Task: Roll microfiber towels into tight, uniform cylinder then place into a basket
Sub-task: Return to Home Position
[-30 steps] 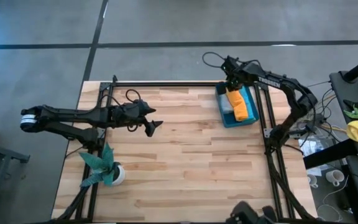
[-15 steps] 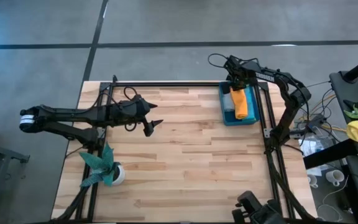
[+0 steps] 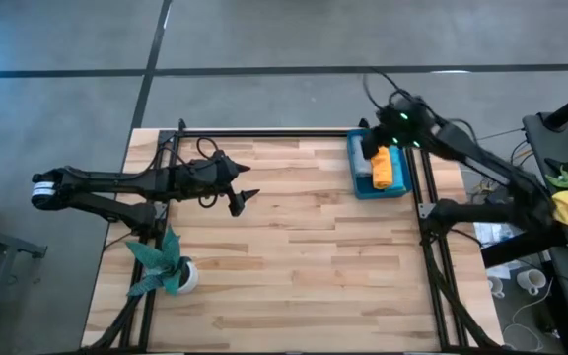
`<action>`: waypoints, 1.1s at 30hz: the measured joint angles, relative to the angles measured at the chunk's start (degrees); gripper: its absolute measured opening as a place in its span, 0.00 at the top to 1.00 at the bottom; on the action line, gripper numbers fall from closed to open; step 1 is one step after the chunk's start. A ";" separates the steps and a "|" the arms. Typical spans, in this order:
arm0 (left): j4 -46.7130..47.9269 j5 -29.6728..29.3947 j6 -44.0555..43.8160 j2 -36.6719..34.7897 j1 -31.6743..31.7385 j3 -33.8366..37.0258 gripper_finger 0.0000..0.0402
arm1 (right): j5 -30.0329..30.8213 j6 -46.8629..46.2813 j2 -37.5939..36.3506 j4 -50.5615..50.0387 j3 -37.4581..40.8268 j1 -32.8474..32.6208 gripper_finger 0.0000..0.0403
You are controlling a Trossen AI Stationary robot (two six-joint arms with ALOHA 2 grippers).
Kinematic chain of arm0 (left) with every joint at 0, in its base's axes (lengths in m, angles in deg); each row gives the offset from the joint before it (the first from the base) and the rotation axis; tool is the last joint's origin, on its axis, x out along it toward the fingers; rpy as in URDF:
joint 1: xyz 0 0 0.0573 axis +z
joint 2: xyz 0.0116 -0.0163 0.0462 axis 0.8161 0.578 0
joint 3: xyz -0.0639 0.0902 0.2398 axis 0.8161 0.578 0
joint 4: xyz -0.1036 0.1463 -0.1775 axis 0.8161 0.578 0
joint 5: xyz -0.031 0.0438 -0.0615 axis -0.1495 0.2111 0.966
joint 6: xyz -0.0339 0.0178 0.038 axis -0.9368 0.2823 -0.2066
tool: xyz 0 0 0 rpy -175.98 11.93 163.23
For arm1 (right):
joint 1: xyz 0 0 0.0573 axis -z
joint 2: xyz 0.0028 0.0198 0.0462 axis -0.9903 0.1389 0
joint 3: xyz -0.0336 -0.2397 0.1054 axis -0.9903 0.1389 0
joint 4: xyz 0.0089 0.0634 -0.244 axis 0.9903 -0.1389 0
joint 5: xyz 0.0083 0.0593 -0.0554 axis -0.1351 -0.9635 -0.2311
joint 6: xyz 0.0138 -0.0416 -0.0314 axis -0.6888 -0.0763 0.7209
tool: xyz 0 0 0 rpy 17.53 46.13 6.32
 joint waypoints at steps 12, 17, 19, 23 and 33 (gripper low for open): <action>-20.01 4.13 -14.82 -3.34 -0.07 0.11 0.12 | -1.31 6.07 -23.88 -1.36 6.27 -10.65 0.98; -23.13 4.13 -14.93 -3.77 -0.01 0.11 0.12 | -2.44 5.53 -28.25 -4.13 6.27 -10.78 0.98; -24.65 4.13 -17.02 -3.76 -0.02 0.11 0.12 | -2.47 5.79 -29.64 -6.80 6.27 -12.29 0.98; -26.29 4.05 -21.79 -3.03 -0.02 0.26 0.12 | -2.76 4.08 -33.29 -8.85 6.38 -16.13 0.98; -40.27 3.82 -17.98 2.32 -0.02 0.90 0.12 | -7.88 3.86 -40.67 -6.65 11.30 -32.75 0.98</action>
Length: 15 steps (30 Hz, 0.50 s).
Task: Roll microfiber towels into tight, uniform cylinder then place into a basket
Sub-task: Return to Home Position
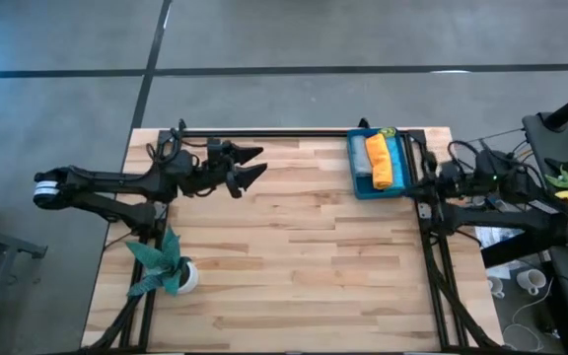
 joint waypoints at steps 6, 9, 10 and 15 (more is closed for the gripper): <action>-0.26 -0.04 0.11 1.77 0.00 0.00 0.12 | 3.01 0.23 -2.55 0.83 6.32 -4.01 0.98; -0.27 0.26 0.12 2.79 -0.04 0.00 0.12 | 6.36 -4.44 -2.19 3.82 7.75 -3.99 0.98; -0.20 0.27 0.12 3.20 -0.04 0.00 0.12 | 6.87 -6.05 -2.00 6.89 8.23 -4.01 0.98; -0.16 2.67 -7.54 4.67 0.04 0.16 0.12 | 6.96 -5.19 -1.87 18.75 9.11 -4.01 0.98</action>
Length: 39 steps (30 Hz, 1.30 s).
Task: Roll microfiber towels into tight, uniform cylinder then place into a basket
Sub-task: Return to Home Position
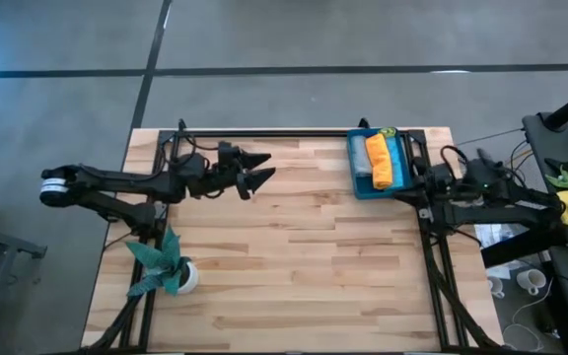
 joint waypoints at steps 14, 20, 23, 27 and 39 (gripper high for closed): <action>-5.25 8.67 11.47 -7.82 0.48 11.27 0.12 | -0.02 6.99 -1.12 -1.94 1.33 -0.28 0.98; -9.55 4.95 16.32 -18.81 0.93 21.64 0.12 | 0.08 8.63 -3.05 -4.75 3.91 -0.22 0.98; -9.03 3.15 11.60 -22.31 1.29 25.29 0.12 | 0.09 7.71 -2.83 -0.62 4.70 -0.22 0.98; -10.03 2.02 11.22 -26.20 1.80 29.89 0.12 | 0.04 7.17 -4.37 3.67 6.98 -0.22 0.98; 3.95 12.54 9.20 -48.91 2.59 41.18 0.12 | -1.06 1.59 -14.54 12.56 15.55 -2.64 0.98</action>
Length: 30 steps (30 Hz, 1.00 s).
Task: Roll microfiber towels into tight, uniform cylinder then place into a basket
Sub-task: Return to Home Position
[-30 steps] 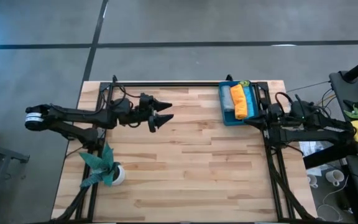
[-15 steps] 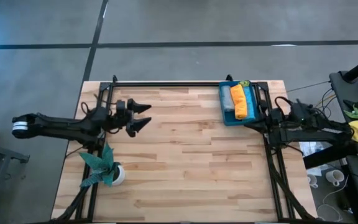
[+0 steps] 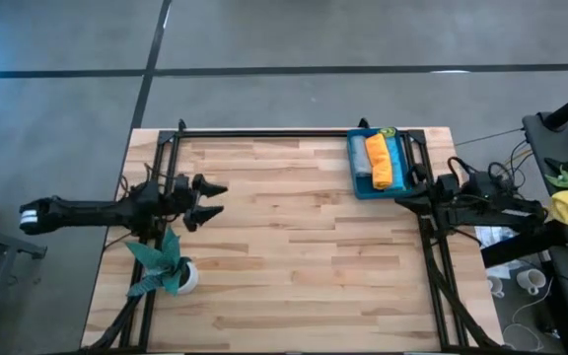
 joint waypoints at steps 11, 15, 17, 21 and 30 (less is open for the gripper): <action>17.08 -0.15 6.17 -12.79 0.91 0.04 0.12 | 5.77 -3.10 5.16 26.98 17.13 -6.38 0.98; 18.62 -1.39 10.17 -13.68 0.91 0.04 0.12 | 10.34 -1.80 4.12 26.64 17.34 -6.84 0.98; 18.91 -1.46 14.20 -14.58 0.91 0.07 0.12 | 10.63 -4.23 4.12 22.58 17.23 -6.82 0.98; 23.30 -1.15 18.04 -15.88 0.91 0.09 0.12 | 10.52 -8.57 4.18 6.45 17.36 -6.84 0.98; 25.51 8.55 20.07 -15.83 0.79 0.14 0.12 | 9.58 -3.07 4.66 6.06 17.28 -1.93 0.98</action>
